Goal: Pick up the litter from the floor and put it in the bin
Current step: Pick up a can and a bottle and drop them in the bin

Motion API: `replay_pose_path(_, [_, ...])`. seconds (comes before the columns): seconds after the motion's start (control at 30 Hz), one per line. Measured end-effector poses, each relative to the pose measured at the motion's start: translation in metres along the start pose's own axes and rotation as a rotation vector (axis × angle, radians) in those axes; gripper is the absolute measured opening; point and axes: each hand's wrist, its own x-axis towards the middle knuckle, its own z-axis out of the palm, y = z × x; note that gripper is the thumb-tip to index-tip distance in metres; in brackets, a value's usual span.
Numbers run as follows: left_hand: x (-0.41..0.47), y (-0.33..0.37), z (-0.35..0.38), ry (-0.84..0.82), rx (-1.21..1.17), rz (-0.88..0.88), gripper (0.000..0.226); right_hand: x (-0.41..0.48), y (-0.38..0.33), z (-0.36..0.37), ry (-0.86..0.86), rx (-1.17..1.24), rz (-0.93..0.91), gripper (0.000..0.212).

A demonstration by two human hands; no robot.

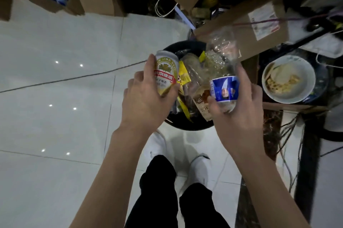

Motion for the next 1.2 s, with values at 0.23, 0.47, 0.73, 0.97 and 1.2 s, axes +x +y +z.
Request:
replay_pose_path(0.23, [0.012, -0.013, 0.079, -0.030, -0.059, 0.009, 0.091, 0.033, 0.040, 0.038, 0.023, -0.031, -0.058, 0.076])
replay_pose_path(0.47, [0.012, -0.007, 0.111, -0.027, -0.311, -0.095, 0.089, 0.028, 0.054, 0.048, -0.036, -0.106, -0.175, 0.074])
replay_pose_path(0.73, [0.015, -0.010, 0.103, 0.055, -0.131, -0.072, 0.085, 0.019, 0.058, 0.060, -0.040, -0.110, -0.129, 0.081])
replay_pose_path(0.97, [0.004, -0.004, 0.065, 0.096, -0.051, -0.072, 0.068, 0.013, 0.034, 0.039, 0.009, -0.126, -0.177, 0.085])
replay_pose_path(1.2, [-0.030, 0.013, -0.003, 0.094, -0.022, -0.075, 0.063, -0.007, -0.009, -0.002, 0.042, -0.133, -0.237, 0.080])
